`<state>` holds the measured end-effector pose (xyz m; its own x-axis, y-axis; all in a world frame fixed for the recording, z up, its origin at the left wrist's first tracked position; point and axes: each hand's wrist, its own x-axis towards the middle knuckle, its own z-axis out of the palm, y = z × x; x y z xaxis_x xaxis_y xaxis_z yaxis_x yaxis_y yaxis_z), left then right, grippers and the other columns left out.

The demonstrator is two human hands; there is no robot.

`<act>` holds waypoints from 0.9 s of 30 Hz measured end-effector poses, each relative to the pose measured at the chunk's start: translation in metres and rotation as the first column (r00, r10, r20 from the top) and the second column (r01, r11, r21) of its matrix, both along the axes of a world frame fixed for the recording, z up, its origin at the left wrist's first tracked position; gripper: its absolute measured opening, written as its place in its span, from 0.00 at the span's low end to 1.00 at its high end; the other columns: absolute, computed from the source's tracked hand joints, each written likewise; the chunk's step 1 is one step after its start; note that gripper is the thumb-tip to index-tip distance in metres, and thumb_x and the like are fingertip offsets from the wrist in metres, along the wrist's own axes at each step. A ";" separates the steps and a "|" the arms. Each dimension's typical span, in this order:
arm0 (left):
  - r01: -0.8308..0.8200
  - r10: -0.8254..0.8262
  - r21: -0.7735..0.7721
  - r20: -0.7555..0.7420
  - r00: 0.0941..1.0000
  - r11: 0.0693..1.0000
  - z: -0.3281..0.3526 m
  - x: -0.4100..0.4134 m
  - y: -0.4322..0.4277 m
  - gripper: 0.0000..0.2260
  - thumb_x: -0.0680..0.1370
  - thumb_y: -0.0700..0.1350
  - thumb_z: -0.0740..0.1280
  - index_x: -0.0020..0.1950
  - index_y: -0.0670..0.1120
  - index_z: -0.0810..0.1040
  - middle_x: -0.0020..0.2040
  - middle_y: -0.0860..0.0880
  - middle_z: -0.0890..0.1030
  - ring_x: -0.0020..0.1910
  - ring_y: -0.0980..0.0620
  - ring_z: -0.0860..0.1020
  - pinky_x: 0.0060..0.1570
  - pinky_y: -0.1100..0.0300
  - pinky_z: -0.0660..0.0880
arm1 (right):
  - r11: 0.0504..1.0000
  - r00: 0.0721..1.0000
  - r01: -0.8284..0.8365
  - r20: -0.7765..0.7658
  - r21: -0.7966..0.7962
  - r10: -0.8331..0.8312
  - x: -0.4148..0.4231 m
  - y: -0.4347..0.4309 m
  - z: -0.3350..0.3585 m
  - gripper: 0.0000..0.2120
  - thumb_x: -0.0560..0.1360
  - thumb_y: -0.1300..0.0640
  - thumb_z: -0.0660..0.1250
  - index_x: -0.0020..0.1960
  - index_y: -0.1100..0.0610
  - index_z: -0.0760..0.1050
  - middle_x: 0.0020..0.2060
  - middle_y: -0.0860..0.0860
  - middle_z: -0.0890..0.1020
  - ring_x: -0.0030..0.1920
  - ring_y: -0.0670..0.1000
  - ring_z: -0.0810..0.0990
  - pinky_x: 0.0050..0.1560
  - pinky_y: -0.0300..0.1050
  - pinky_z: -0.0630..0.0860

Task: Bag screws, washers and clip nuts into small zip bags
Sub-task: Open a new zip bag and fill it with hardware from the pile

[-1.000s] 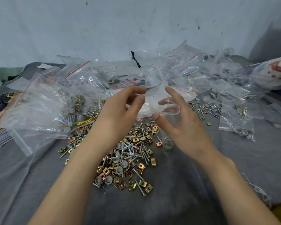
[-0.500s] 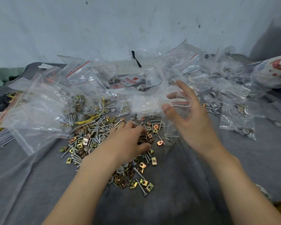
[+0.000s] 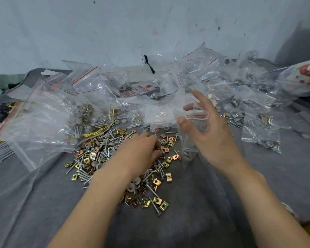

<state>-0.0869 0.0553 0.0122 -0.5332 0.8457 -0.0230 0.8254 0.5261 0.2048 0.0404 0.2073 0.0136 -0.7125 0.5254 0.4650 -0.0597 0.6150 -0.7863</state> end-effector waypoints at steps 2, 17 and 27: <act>-0.027 0.027 0.031 -0.007 1.000 0.999 0.001 -0.002 -0.001 0.12 0.82 0.54 0.61 0.64 0.54 0.74 0.62 0.52 0.75 0.62 0.49 0.72 0.63 0.48 0.71 | 1.000 1.000 -0.001 -0.001 0.000 0.001 0.001 0.000 -0.001 0.37 0.73 0.32 0.65 0.78 0.41 0.60 0.58 0.31 0.76 0.61 0.37 0.75 0.60 0.39 0.72; 0.195 -0.191 -0.015 0.131 0.973 0.981 -0.003 0.006 -0.038 0.15 0.79 0.55 0.63 0.65 0.68 0.71 0.77 0.59 0.57 0.77 0.56 0.52 0.77 0.50 0.51 | 1.000 1.000 0.007 -0.016 0.030 -0.007 -0.002 0.005 -0.005 0.37 0.73 0.28 0.63 0.77 0.37 0.58 0.59 0.31 0.76 0.63 0.38 0.75 0.60 0.38 0.70; 0.167 -0.163 0.014 -0.161 0.973 0.986 -0.016 0.011 -0.021 0.14 0.81 0.61 0.59 0.63 0.58 0.72 0.72 0.56 0.66 0.72 0.52 0.62 0.72 0.56 0.57 | 1.000 1.000 -0.007 -0.024 0.028 0.007 -0.004 0.002 -0.005 0.37 0.73 0.29 0.63 0.78 0.39 0.59 0.59 0.32 0.76 0.61 0.31 0.73 0.55 0.20 0.64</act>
